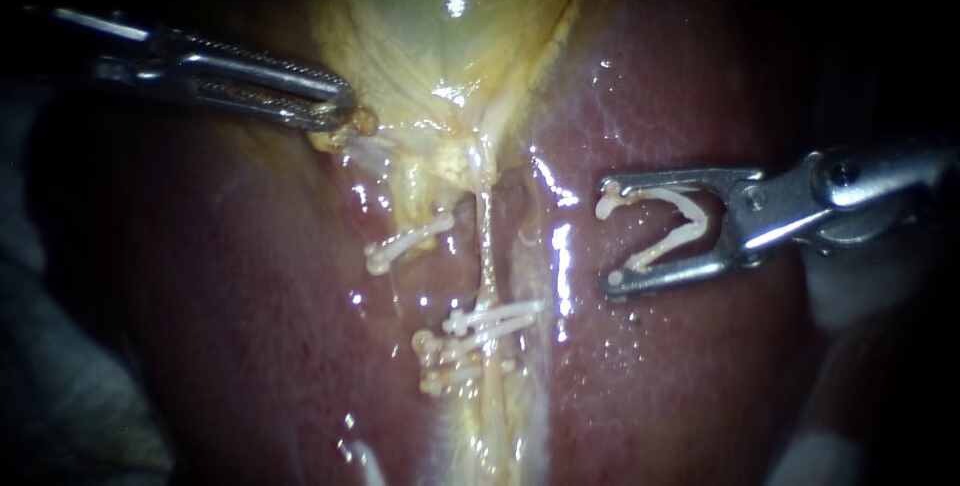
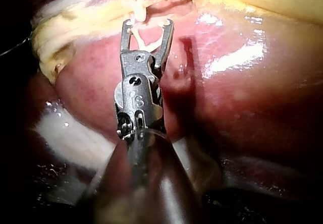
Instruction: Clipping third clip right tube
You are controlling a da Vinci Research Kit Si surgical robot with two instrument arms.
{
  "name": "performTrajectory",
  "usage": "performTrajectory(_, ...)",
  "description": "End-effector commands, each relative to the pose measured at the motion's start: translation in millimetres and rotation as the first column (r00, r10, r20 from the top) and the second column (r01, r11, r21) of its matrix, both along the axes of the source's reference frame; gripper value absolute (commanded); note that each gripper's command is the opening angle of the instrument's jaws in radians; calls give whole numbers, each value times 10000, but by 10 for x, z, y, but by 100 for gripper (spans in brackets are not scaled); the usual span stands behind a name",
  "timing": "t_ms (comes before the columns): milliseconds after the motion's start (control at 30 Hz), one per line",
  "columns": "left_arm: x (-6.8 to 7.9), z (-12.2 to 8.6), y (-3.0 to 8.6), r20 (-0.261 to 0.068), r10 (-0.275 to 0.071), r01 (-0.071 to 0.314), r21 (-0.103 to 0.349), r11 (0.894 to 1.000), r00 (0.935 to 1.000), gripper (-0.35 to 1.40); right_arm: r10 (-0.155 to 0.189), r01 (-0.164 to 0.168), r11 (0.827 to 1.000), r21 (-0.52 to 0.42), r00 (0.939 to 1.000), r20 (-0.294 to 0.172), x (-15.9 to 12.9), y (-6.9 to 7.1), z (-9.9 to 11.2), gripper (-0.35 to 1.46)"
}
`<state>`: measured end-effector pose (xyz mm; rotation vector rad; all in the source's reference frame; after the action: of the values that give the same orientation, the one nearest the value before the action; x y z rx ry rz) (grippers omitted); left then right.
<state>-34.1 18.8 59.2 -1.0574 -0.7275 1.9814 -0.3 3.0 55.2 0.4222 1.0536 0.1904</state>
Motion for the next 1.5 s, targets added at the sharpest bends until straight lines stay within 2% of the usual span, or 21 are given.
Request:
performTrajectory(33,2,-3,0,16,14,-14,7,10000,10000,-35,4,-4,10000,0,10000,1,0,-1,0,50)
performTrajectory(133,15,-15,3,88,99,-100,93,9999,9999,-35,5,-5,10000,-3,10000,2,0,-1,0,50)
performTrajectory(300,43,-47,14,-36,-184,185,19,9998,9998,-35,14,-14,10000,-6,10000,8,2,-2,0,50)
performTrajectory(367,51,-57,18,14,-267,267,-40,9996,9996,-35,25,-25,10000,-6,10000,14,4,-2,1,50)
performTrajectory(500,54,-62,19,25,-294,294,-92,9995,9996,-35,66,-66,10000,-9,10000,38,12,-1,1,50)
performTrajectory(633,53,-60,18,16,-305,305,-103,9995,9995,-35,372,-395,9944,984,9990,249,27,2,4,50)
performTrajectory(733,53,-60,18,15,-307,307,-104,9995,9995,-35,639,-674,9805,1844,9976,250,43,4,10,49)
performTrajectory(833,52,-60,18,14,-309,309,-104,9995,9995,-35,836,-856,9592,2696,9963,190,60,5,22,49)
performTrajectory(900,52,-60,18,12,-311,311,-105,9995,9995,-35,1040,-1073,9479,3001,9942,271,70,3,33,49)
performTrajectory(1033,52,-60,17,8,-314,315,-112,9994,9995,-35,1088,-1157,9349,3354,9933,394,87,-1,57,49)
performTrajectory(1233,51,-59,17,3,-321,321,-116,9994,9995,-35,1358,-1474,9119,3830,9891,575,110,-5,92,50)
performTrajectory(1367,51,-59,17,3,-322,322,-116,9994,9995,-35,1598,-1533,8829,4438,9869,230,122,-8,102,50)
performTrajectory(1500,50,-59,17,2,-323,323,-117,9994,9995,-35,1783,-1261,8432,5226,9827,-507,133,-7,99,50)
